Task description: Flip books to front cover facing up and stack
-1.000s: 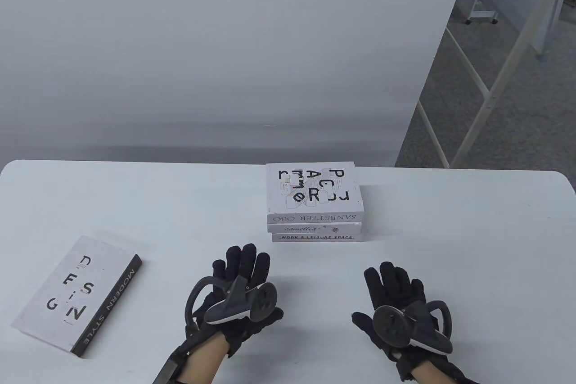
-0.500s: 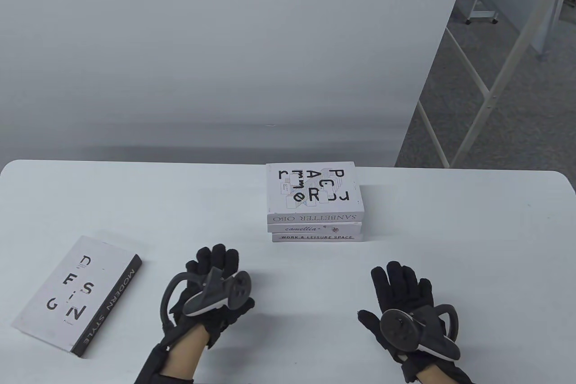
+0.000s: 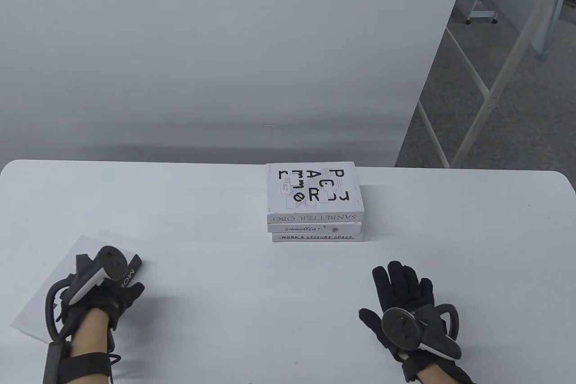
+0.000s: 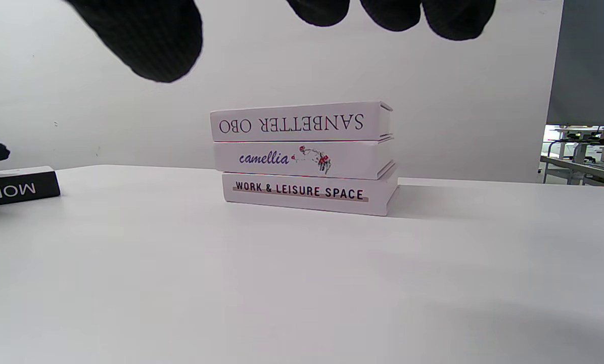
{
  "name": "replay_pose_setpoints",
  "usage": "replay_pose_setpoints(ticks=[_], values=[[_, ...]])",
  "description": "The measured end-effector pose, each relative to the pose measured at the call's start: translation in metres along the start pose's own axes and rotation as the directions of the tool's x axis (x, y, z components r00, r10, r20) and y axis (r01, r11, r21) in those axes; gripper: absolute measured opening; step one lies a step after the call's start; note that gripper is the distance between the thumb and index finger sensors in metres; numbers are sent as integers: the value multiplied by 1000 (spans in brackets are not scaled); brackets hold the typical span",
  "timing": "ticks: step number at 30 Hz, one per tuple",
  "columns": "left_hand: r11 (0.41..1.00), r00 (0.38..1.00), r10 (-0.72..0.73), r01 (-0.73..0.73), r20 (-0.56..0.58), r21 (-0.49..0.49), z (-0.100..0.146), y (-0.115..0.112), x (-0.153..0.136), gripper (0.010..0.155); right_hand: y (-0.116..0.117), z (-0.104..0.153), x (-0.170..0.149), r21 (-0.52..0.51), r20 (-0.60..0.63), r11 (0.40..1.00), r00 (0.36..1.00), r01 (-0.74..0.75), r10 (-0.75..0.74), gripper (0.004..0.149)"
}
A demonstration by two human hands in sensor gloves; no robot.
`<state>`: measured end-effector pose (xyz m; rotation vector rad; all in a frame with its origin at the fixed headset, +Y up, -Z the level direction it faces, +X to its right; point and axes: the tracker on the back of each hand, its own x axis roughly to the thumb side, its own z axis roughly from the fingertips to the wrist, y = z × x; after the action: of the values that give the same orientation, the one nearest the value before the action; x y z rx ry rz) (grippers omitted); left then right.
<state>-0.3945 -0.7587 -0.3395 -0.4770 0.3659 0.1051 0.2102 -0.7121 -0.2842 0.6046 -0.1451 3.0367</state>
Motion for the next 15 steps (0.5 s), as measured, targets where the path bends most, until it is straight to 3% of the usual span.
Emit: replay_pose_setpoints(ticks=[4,9,12,15], values=[[997,996,70,-71,-47,-15,-6,-5,-27,99,4,-1,2,15,8,1000,1000,-16,16,85],[995,991,69,-61,-112,73,-10,3,-45,93,8,-2,4,23,11,999,1000,-25,25,85],[991,988,14,7,-152,134,-12,11,-49,81,10,-3,4,34,15,999,999,-34,34,85],[976,972,-146,173,-185,136,-18,13,-48,59,14,-4,5,51,19,998,999,-43,42,85]])
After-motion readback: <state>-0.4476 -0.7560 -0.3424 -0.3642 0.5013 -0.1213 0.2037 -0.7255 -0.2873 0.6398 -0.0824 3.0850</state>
